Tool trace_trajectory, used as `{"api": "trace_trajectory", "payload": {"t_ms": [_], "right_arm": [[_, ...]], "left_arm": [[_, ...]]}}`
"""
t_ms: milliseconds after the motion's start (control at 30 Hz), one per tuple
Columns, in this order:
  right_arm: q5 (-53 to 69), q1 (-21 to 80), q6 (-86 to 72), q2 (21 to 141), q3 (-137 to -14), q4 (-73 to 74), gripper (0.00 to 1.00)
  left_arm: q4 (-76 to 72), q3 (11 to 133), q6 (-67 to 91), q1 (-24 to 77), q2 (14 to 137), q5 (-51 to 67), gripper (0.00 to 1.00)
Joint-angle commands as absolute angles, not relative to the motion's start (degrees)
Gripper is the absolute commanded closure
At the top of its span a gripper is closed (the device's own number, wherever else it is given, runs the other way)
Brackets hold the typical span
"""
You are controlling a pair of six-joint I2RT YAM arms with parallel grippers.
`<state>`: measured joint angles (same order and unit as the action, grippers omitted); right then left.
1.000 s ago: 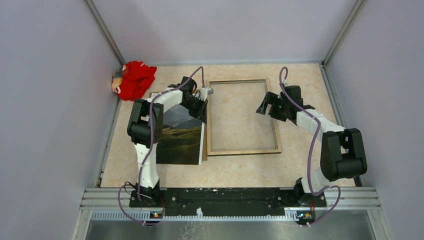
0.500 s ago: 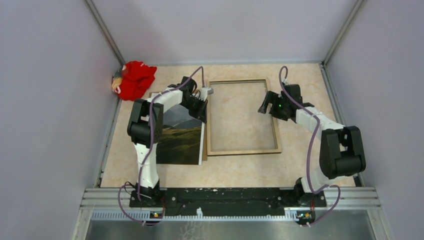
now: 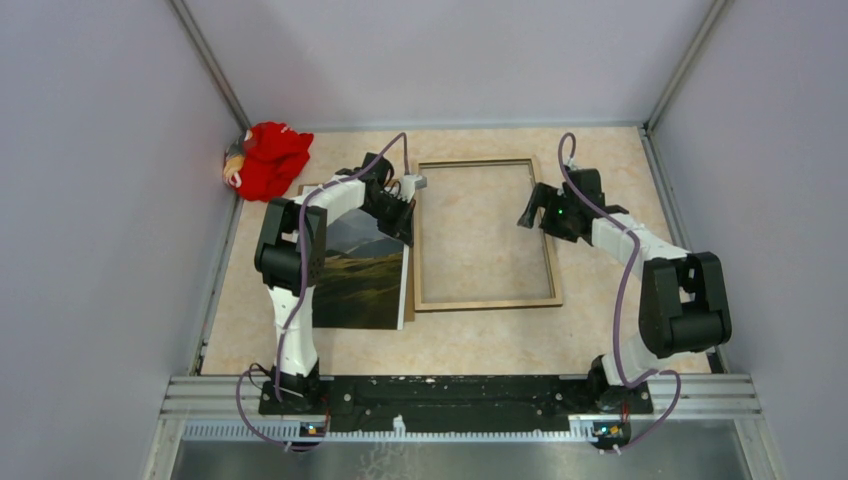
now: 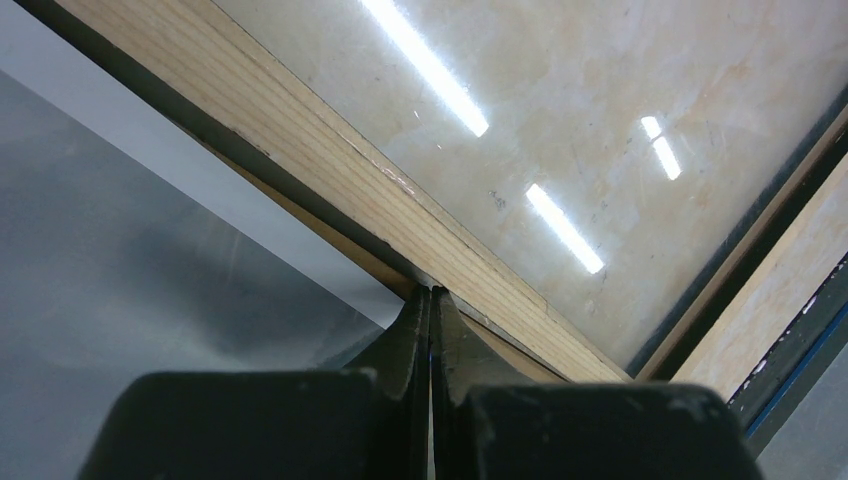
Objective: Put the photo into the frame
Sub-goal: Move the photo frame to the center of the board.
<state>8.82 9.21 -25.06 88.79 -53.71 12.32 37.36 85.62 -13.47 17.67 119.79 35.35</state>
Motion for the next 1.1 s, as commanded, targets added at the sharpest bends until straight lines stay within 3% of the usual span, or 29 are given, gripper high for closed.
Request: {"api": "trace_trajectory", "payload": {"t_ms": [0,533,733,800,867,933,1067], "right_arm": [[7.59,9.74,-24.67,86.52,-55.22,12.61,0.13],[11.87,10.04,-27.86,72.45,-48.13,13.47,0.13],[10.69,17.73,-31.76,71.46,-48.49,10.41,0.15],[9.48,22.0,-33.49,72.93,-50.57,9.18,0.15],[8.26,26.32,-34.98,75.78,-53.58,8.23,0.16],[7.68,31.39,-36.07,79.79,-57.6,6.76,0.16],[6.24,38.28,-37.53,91.09,-68.11,5.76,0.16]], "left_arm": [[35.49,87.24,-13.82,18.69,120.75,36.29,1.0],[39.0,100.36,-13.08,22.23,127.07,35.0,1.0],[41.87,103.94,-13.18,19.52,122.77,34.02,0.99],[44.39,105.68,-13.52,17.06,120.08,34.27,0.92],[47.84,106.91,-14.8,13.99,117.05,33.62,0.69],[50.61,107.39,-15.79,10.14,113.77,30.69,0.53],[53.04,102.52,-20.44,1.1,107.57,25.27,0.48]]}}
